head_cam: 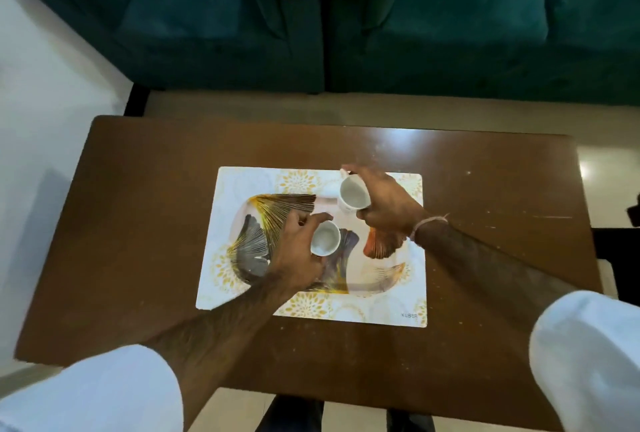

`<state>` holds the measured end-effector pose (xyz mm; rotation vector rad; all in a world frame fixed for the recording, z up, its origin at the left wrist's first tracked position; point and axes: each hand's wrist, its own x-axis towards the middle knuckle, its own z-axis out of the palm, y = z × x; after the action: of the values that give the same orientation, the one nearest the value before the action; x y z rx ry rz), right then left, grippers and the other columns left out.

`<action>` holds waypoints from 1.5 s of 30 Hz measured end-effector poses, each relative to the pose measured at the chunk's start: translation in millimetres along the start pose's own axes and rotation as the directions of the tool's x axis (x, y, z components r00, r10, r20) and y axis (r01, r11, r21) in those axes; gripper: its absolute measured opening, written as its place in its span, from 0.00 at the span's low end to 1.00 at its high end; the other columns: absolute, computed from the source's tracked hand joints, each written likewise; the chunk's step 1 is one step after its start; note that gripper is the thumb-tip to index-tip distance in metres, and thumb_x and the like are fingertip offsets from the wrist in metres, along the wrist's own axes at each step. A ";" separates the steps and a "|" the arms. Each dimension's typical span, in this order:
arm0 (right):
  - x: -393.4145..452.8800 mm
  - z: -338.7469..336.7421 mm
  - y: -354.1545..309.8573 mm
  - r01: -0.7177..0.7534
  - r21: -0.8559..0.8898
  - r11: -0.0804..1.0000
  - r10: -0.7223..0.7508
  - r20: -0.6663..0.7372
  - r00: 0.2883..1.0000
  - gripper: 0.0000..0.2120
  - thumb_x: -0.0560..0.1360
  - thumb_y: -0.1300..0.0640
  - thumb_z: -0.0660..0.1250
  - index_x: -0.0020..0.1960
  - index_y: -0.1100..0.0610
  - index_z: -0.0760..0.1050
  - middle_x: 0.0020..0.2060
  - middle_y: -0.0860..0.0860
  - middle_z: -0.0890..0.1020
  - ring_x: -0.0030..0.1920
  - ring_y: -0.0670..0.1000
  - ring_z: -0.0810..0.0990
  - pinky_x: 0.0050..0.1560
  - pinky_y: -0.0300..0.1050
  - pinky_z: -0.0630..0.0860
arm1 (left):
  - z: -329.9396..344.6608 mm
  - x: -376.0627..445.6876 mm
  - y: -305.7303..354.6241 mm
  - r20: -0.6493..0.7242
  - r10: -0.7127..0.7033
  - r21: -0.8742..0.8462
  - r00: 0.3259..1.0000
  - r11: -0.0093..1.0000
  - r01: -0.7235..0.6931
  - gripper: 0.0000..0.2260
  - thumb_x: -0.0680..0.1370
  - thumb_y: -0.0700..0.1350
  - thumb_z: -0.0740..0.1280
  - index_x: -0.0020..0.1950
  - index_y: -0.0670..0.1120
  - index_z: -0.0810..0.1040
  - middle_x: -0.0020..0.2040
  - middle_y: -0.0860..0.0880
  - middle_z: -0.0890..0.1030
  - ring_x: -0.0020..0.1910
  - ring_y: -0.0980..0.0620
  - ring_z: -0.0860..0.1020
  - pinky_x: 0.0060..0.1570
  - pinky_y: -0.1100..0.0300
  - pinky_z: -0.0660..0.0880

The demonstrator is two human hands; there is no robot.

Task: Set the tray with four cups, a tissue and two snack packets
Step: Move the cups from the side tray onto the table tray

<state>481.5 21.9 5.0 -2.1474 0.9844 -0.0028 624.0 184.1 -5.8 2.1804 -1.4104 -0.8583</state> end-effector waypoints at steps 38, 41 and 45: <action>21.4 -17.4 -33.0 0.085 -0.240 0.967 -0.072 0.059 0.996 0.37 0.73 0.54 0.69 0.78 0.52 0.57 0.77 0.55 0.62 0.73 0.60 0.66 0.69 0.54 0.68 | -49.9 28.2 11.1 -0.125 0.011 0.045 0.992 0.999 -0.006 0.33 0.75 0.63 0.61 0.77 0.50 0.62 0.78 0.47 0.63 0.74 0.46 0.62 0.70 0.43 0.63; 9.7 -50.1 -18.5 0.023 -0.222 0.975 -0.035 -0.052 0.998 0.33 0.76 0.51 0.67 0.77 0.53 0.57 0.76 0.56 0.63 0.73 0.60 0.66 0.70 0.54 0.67 | -50.7 52.7 46.7 -0.101 0.029 0.061 0.994 0.998 -0.023 0.34 0.75 0.61 0.60 0.78 0.50 0.62 0.77 0.46 0.63 0.74 0.44 0.63 0.70 0.42 0.64; -15.2 -97.0 12.5 -0.065 -0.190 0.980 0.034 -0.161 0.986 0.30 0.78 0.51 0.64 0.76 0.56 0.59 0.75 0.57 0.64 0.71 0.61 0.68 0.67 0.55 0.69 | -40.6 81.8 99.3 -0.046 0.081 0.098 0.996 0.992 -0.076 0.33 0.76 0.61 0.60 0.78 0.49 0.61 0.77 0.45 0.64 0.73 0.42 0.65 0.69 0.42 0.65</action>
<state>434.2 -35.3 70.4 -2.3280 1.1713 -0.0547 610.3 69.1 63.3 2.1840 -1.5315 -0.7166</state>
